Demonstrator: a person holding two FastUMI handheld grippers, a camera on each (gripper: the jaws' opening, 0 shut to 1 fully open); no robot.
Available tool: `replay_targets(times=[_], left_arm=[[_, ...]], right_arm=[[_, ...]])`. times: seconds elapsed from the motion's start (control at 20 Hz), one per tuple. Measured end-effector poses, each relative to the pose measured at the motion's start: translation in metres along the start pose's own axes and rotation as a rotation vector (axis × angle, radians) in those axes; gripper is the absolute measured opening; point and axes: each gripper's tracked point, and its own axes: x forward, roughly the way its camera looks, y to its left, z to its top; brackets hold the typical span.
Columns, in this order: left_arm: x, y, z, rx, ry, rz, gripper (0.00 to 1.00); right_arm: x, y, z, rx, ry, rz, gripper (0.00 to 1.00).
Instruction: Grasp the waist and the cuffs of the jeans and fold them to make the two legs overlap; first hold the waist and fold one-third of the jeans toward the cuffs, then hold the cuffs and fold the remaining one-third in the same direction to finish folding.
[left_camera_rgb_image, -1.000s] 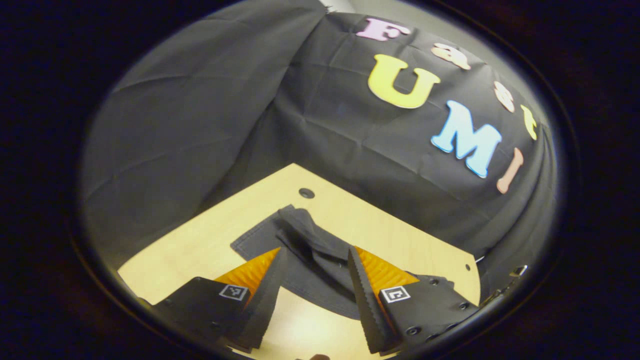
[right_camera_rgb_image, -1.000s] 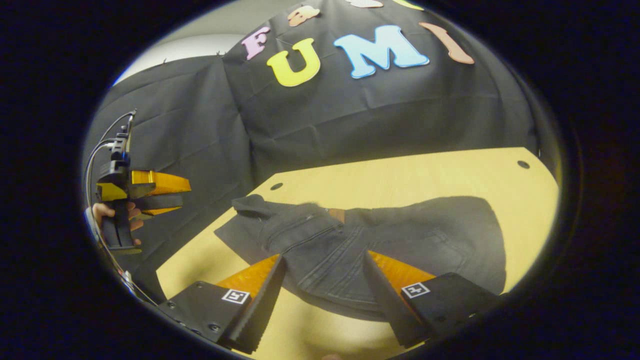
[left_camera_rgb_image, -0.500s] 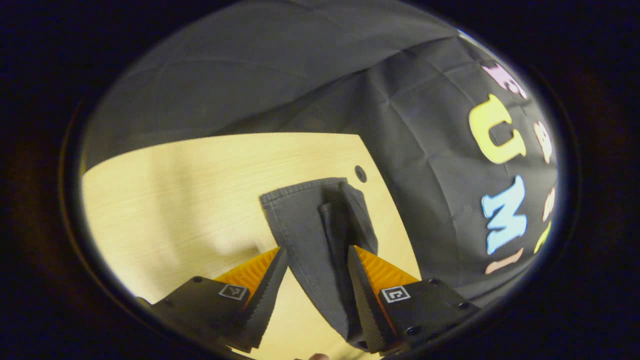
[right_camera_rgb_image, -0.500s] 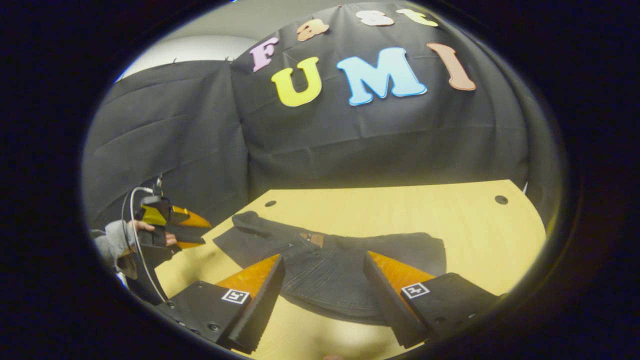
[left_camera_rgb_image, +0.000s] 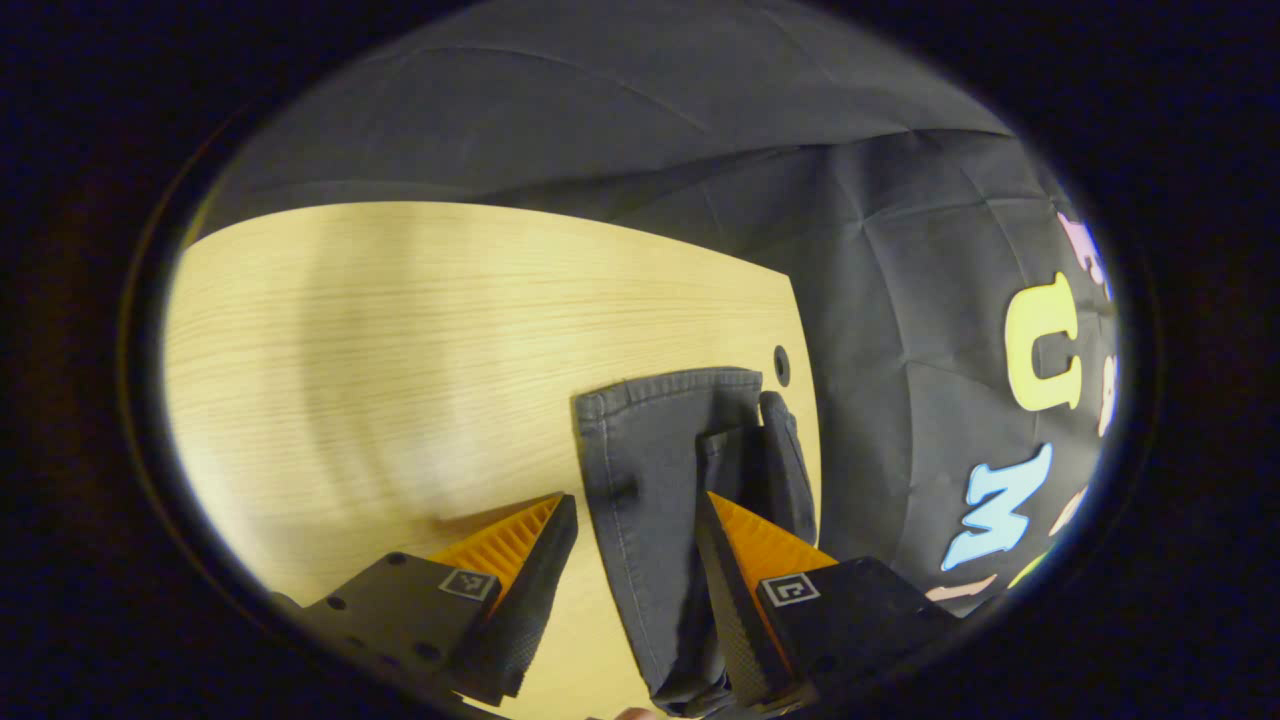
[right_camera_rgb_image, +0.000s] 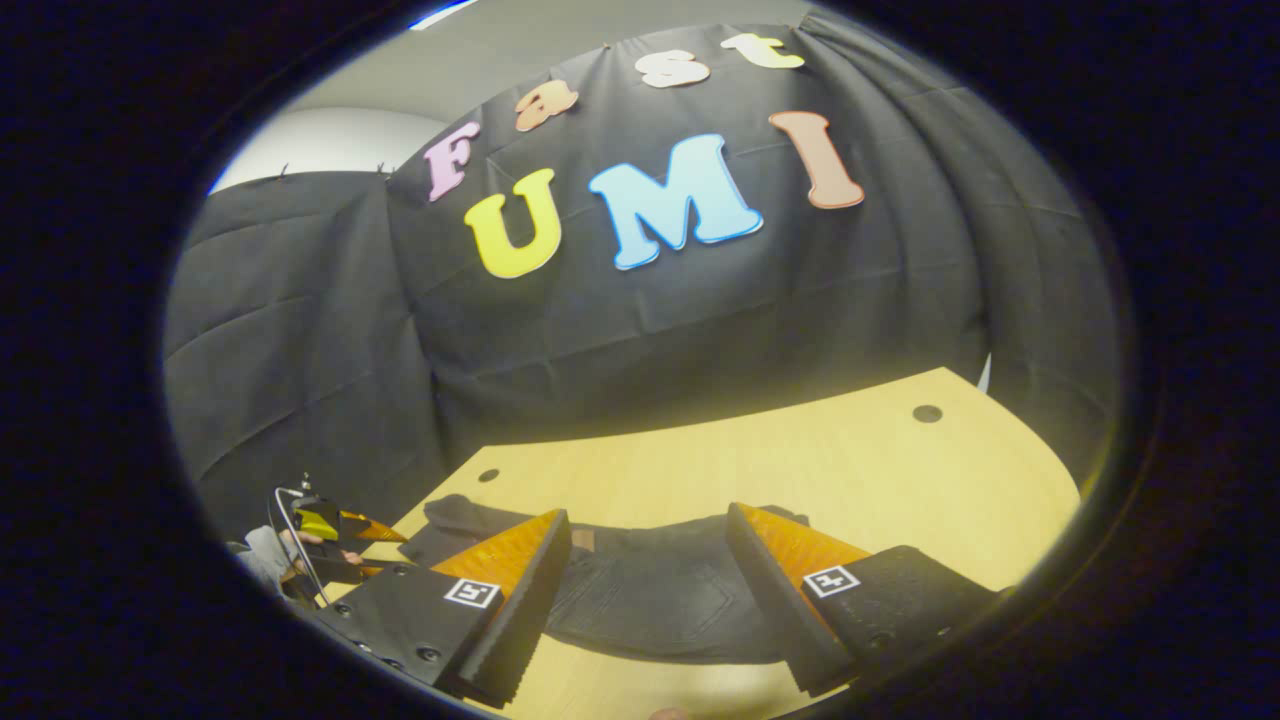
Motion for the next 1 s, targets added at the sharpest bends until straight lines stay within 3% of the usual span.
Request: replay_targets(times=[0.3, 0.35, 0.45, 0.55, 0.6, 0.65, 0.75, 0.8, 0.9, 0.95, 1.0], left_arm=[[0.026, -0.026, 0.0, -0.103, 0.051, -0.144, 0.8], [0.032, -0.031, 0.0, -0.131, 0.057, -0.171, 0.72], [0.043, -0.038, -0.008, -0.157, 0.073, -0.211, 0.87], [0.058, -0.043, -0.018, -0.133, 0.09, -0.229, 0.7], [0.062, -0.045, -0.019, -0.12, 0.101, -0.223, 0.74], [0.067, -0.05, -0.02, -0.125, 0.112, -0.22, 0.71], [0.082, -0.048, -0.02, -0.125, 0.11, -0.203, 0.55], [0.084, -0.047, -0.013, -0.13, 0.113, -0.208, 0.28], [0.085, -0.037, -0.013, -0.097, 0.096, -0.181, 0.29], [0.081, -0.037, -0.023, -0.079, 0.099, -0.163, 0.1], [0.084, -0.04, -0.016, -0.059, 0.102, -0.166, 0.06]], right_arm=[[0.0, -0.022, 0.007, 0.017, 0.012, -0.089, 0.94], [0.002, -0.022, 0.008, 0.026, 0.016, -0.093, 0.94], [0.005, -0.022, 0.011, 0.044, 0.015, -0.1, 0.94], [0.008, -0.023, 0.011, 0.061, 0.019, -0.108, 0.94], [0.009, -0.022, 0.012, 0.066, 0.022, -0.109, 0.94], [0.009, -0.022, 0.011, 0.07, 0.023, -0.113, 0.94], [0.009, -0.022, 0.012, 0.072, 0.022, -0.116, 0.94], [0.008, -0.023, 0.012, 0.07, 0.024, -0.118, 0.94], [0.007, -0.025, 0.011, 0.064, 0.03, -0.123, 0.94], [0.007, -0.025, 0.009, 0.062, 0.034, -0.123, 0.94], [0.006, -0.025, 0.009, 0.06, 0.037, -0.123, 0.94]])
